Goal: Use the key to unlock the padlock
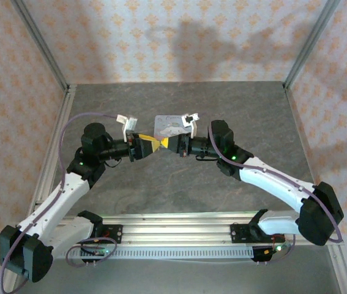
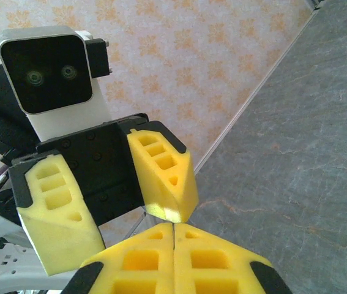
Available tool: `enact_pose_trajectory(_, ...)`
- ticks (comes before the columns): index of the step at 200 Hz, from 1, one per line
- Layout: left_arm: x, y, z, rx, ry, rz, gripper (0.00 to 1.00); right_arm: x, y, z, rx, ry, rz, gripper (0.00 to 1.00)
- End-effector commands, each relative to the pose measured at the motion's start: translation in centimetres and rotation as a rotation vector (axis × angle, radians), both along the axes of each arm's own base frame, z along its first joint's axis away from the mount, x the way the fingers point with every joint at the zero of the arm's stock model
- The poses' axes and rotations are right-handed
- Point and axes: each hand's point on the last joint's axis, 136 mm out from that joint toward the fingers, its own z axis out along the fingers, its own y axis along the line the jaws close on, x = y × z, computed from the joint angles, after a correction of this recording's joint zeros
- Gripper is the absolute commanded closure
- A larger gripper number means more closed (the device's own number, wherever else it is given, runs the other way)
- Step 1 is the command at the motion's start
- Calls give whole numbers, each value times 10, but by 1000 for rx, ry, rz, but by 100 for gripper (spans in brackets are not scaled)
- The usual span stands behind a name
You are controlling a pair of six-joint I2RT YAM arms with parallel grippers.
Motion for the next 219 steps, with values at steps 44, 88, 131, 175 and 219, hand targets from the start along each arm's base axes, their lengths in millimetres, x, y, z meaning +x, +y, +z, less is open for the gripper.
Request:
enact_pose_trajectory(44,-2,-3,-14,8,6,-27,58,-5,3,31,68,-69,30,100)
enact_pose_trajectory(88,-3,-5,-17,-1,18,-52,57,-5,2,32,70,-71,25,100)
enact_pose_trajectory(131,-7,-7,-19,0,25,-74,62,-3,2,32,68,-76,15,100)
enact_pose_trajectory(175,-7,-7,-21,6,28,-76,80,-3,2,32,68,-75,13,100)
enact_pose_trajectory(219,-8,-5,-20,9,20,-69,100,-1,-1,30,65,-77,-13,100)
